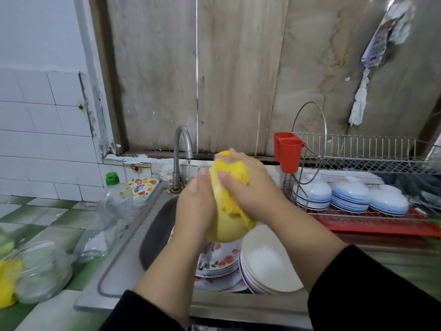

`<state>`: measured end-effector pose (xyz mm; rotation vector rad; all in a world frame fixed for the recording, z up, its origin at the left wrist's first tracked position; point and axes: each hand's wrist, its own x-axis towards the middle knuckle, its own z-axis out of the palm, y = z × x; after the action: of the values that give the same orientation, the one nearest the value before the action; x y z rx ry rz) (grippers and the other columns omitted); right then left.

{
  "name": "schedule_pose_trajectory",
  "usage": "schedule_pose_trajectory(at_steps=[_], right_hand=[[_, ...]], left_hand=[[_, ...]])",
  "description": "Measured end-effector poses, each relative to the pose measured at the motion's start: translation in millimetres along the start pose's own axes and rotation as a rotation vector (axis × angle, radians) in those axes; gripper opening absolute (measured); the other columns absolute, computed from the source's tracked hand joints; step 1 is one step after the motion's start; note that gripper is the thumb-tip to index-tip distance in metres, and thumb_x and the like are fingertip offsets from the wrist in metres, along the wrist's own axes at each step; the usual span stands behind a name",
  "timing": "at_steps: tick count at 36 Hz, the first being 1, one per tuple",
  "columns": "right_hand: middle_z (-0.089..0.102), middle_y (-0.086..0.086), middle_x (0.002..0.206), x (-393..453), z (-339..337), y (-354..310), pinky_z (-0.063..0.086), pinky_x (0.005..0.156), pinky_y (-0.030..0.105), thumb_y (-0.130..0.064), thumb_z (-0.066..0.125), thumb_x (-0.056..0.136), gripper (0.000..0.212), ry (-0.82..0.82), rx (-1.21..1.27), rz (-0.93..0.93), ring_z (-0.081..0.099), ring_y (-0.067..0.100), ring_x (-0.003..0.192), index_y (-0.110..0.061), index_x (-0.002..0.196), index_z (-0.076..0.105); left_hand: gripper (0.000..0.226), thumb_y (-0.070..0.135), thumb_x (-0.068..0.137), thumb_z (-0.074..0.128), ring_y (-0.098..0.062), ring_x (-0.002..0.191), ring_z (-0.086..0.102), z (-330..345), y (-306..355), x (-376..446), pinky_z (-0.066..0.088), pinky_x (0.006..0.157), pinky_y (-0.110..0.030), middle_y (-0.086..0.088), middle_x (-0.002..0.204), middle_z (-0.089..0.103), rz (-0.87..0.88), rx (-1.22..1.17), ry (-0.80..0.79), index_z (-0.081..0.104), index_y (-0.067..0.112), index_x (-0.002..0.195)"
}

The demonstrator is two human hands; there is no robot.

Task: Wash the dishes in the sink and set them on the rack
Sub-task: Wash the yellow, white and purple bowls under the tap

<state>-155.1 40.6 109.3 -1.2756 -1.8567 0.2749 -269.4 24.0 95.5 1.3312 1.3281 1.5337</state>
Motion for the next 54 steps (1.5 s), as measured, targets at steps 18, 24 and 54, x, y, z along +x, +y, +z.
schedule_pose_trajectory(at_steps=[18, 24, 54], right_hand=[[0.07, 0.01, 0.102, -12.5, 15.4, 34.7, 0.048, 0.073, 0.038, -0.069, 0.037, 0.086, 0.055, 0.119, 1.365, 0.92, 0.061, 0.032, 0.094, -0.026, 0.104, 0.067], [0.073, 0.008, 0.097, -9.6, 0.2, 42.9, 0.049, 0.081, 0.042, -0.058, 0.043, 0.086, 0.046, 0.164, 1.437, 0.877, 0.063, 0.034, 0.096, -0.026, 0.1, 0.072], [0.072, 0.014, 0.093, 9.9, -1.3, 24.1, 0.052, 0.077, 0.042, -0.069, 0.054, 0.079, 0.057, 0.214, 1.542, 0.917, 0.065, 0.033, 0.091, -0.019, 0.104, 0.067]], left_hand=[[0.054, 0.052, 0.098, 0.028, -0.021, 0.093, 0.051, 16.7, 1.7, 10.4, 0.039, 0.078, -0.03, -0.006, 0.11, 0.062, -0.168, -0.291, 0.264, 0.062, 0.014, 0.118], [0.032, 0.038, 0.101, 0.033, -0.012, 0.089, 0.055, 28.9, -7.5, -8.7, 0.039, 0.074, -0.022, 0.0, 0.111, 0.061, -0.205, -0.451, 0.051, 0.059, 0.023, 0.112], [0.035, 0.041, 0.1, 0.031, -0.016, 0.095, 0.053, 48.3, 1.2, 16.3, 0.04, 0.077, -0.024, 0.007, 0.1, 0.052, 0.14, -0.195, 0.014, 0.045, 0.023, 0.126]])
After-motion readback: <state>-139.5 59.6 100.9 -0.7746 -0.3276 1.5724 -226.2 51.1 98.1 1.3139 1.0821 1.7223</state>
